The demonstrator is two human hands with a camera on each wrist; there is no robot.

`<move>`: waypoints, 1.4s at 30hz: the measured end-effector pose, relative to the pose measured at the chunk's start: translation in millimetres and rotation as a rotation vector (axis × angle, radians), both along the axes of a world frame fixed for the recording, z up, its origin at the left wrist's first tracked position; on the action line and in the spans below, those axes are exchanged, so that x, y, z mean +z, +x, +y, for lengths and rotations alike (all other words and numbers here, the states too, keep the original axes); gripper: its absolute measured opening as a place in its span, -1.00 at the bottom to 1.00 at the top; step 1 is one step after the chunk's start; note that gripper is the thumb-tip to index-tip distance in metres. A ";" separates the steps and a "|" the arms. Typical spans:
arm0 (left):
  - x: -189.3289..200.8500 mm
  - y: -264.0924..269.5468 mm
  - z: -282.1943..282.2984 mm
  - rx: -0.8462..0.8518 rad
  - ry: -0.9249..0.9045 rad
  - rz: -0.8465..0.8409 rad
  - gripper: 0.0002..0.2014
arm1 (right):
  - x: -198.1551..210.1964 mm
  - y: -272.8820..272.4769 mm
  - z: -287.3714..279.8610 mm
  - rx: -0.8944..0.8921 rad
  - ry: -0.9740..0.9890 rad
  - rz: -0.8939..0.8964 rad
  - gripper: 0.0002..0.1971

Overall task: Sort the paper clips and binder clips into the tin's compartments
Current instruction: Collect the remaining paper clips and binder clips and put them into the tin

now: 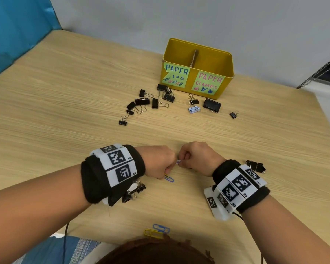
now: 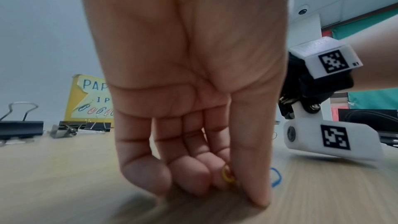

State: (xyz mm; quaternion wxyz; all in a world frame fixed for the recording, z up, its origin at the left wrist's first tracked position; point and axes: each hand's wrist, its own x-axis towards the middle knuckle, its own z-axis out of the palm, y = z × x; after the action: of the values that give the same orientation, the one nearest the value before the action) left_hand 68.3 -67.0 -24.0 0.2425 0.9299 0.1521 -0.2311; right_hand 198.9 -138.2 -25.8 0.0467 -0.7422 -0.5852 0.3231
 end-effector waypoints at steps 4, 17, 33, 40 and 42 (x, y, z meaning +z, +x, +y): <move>9.5 2.4 15.5 0.013 -0.006 -0.011 -0.90 | 7.4 6.6 4.3 0.047 -0.052 0.008 -0.85; 107.6 82.2 160.2 0.621 0.269 -0.622 -0.89 | 111.4 84.1 154.0 -0.407 0.534 0.130 -0.82; 35.9 -32.5 154.5 0.586 0.111 0.294 0.20 | 31.6 1.3 170.3 0.231 0.248 -0.220 -0.37; 11.7 -21.6 138.3 0.640 0.073 0.018 -0.07 | 8.4 -10.4 178.4 0.382 -0.058 -0.447 -0.24; 9.9 -20.8 139.5 0.648 0.107 -0.066 -0.26 | 5.8 -8.4 175.9 0.384 -0.036 -0.453 -0.31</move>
State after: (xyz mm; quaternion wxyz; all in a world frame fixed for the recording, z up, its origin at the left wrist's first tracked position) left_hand 47.5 72.6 -14.1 0.2592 0.8515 0.4440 -0.1035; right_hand 190.5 37.7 -20.0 -0.1602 -0.6718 -0.7047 0.1627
